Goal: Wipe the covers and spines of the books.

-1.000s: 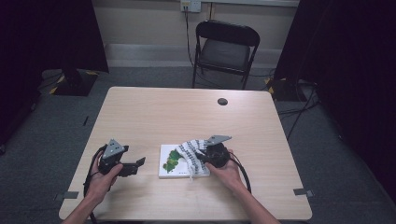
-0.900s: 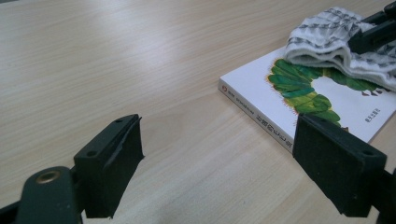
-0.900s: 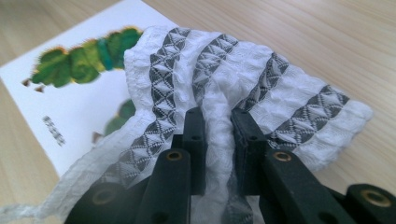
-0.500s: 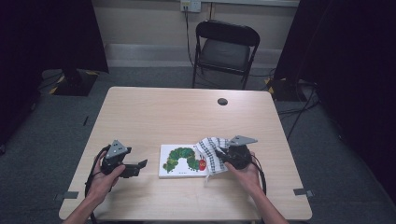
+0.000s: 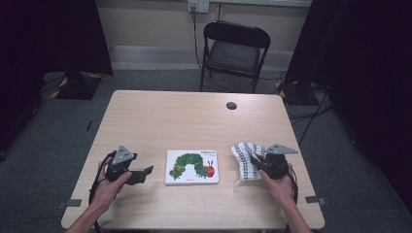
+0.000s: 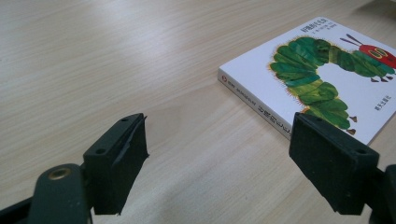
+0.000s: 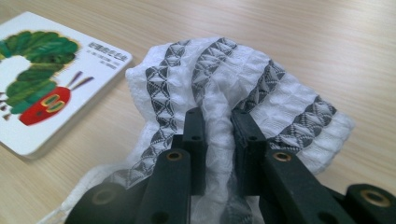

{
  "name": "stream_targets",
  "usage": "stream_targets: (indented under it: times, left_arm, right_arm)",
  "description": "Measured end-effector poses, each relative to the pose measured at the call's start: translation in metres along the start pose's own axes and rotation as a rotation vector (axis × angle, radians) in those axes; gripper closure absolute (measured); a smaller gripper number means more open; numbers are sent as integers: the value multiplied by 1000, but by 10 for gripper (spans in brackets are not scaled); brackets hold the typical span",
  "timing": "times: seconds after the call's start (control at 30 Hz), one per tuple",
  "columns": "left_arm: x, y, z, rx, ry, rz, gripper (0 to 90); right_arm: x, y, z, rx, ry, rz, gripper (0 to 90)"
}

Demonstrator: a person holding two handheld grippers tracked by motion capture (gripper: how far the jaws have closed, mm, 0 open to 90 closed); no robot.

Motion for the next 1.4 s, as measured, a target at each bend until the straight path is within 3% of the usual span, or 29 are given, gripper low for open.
stream_targets:
  times: [0.4, 0.53, 0.7, 0.8, 1.0, 1.07, 1.1, 1.17, 1.4]
  left_arm:
    - [0, 2, 2, -14, -8, -25, 185]
    - [0, 3, 3, -26, -2, -13, 200]
    - [0, 2, 4, -12, -5, -22, 235]
    - [1, 1, 4, -10, 4, 1, 240]
    - [-3, -3, 4, 3, -34, 12, 222]
    - [-4, -5, 6, 33, -45, 1, 208]
    - [-4, -7, 6, 39, -48, 21, 210]
    - [-5, -9, 7, 45, -37, 16, 209]
    - [-8, -21, 11, 100, -15, 33, 230]
  right_arm:
    - [25, -36, -8, 78, 45, 51, 756]
    - [33, -37, -2, 94, 81, 47, 729]
    - [39, -32, 6, 98, 129, 13, 640]
    - [38, -31, 6, 108, 126, 6, 567]
    - [31, -34, -3, 91, 63, 33, 434]
    - [27, -32, -6, 78, 40, 35, 425]
    - [25, -30, -8, 70, 30, 30, 416]
    - [20, -23, -11, 60, 10, 15, 402]
    - [4, 16, -12, -28, -25, -41, 379]
Point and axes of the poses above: each handheld gripper's, and its own axes: z roughly forward along the jaws, x roughly out of its underside, y roughly to its left, the point moved 4 cm from there along z, roughly forward along the jaws, and after that the axes turned 13 degrees about x, right-handed, at the moved point
